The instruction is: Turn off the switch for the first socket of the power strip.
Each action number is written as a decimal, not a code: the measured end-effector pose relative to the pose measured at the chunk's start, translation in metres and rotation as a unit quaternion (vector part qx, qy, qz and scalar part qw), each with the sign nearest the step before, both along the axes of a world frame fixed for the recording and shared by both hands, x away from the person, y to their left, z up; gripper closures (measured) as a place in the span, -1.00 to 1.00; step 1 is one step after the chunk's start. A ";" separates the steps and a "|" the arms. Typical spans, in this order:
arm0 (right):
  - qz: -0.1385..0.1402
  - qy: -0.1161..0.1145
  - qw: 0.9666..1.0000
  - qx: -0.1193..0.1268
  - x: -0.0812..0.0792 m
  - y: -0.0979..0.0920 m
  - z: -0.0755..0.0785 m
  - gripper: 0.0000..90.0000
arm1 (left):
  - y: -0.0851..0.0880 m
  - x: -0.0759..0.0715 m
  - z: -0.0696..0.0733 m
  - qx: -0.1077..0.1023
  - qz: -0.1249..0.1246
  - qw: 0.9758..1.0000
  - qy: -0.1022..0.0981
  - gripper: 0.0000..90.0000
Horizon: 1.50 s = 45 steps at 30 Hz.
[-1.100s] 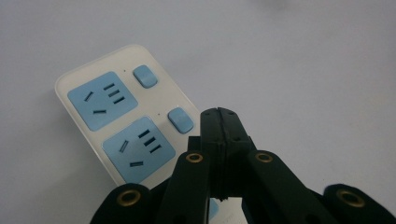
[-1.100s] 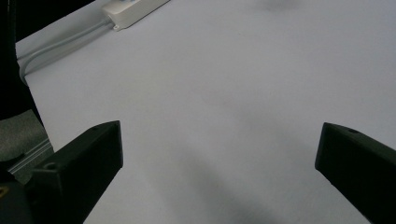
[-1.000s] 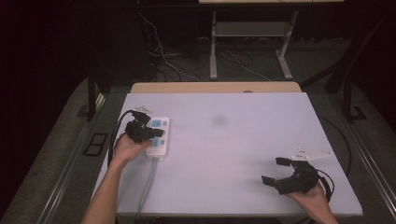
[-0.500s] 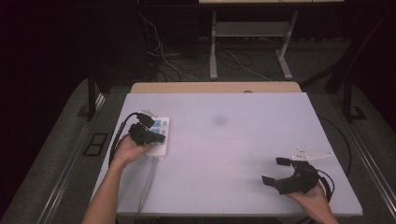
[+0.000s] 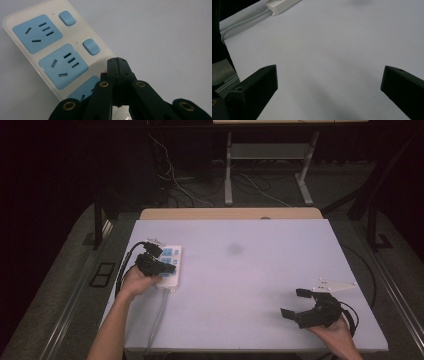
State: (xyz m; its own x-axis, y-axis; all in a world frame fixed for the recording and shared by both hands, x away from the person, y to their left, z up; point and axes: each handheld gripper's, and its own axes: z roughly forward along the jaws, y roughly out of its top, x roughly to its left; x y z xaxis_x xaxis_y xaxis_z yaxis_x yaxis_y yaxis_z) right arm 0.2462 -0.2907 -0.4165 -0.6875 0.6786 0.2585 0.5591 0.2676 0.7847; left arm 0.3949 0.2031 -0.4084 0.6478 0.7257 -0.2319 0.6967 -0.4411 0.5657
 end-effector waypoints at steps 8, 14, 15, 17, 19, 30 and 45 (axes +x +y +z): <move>0.001 -0.001 1.000 -0.002 0.000 0.001 0.000 -0.98 | 0.000 0.000 -0.001 0.000 0.008 1.000 0.003 1.00; 0.000 -0.001 1.000 -0.002 0.000 0.001 0.000 -0.98 | -0.002 -0.001 0.000 0.005 0.010 1.000 0.003 1.00; 0.000 -0.001 1.000 -0.002 0.000 0.001 0.000 -0.98 | -0.002 -0.001 0.000 0.004 0.010 1.000 0.002 1.00; 0.000 -0.002 1.000 -0.002 0.000 0.001 0.000 -0.98 | -0.002 -0.001 0.000 0.005 0.011 1.000 0.002 1.00; -0.001 -0.002 1.000 -0.001 0.000 0.000 0.000 -0.98 | -0.002 -0.001 0.000 0.006 0.011 1.000 0.002 1.00; -0.003 -0.002 1.000 0.000 0.001 -0.001 0.000 -0.98 | -0.001 -0.003 0.007 -0.002 0.018 1.000 -0.025 1.00; -0.006 -0.002 1.000 0.000 0.001 -0.002 0.000 -0.98 | 0.010 -0.012 0.022 -0.020 0.048 0.997 -0.051 0.99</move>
State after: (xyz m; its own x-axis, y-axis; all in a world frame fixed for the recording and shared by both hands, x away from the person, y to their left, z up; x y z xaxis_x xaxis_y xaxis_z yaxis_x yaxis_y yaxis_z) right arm 0.2467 -0.2925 -0.4163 -0.6810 0.6864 0.2552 0.5588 0.2617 0.7869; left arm 0.3833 0.2135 -0.3868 0.5971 0.7774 -0.1976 0.6722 -0.3505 0.6522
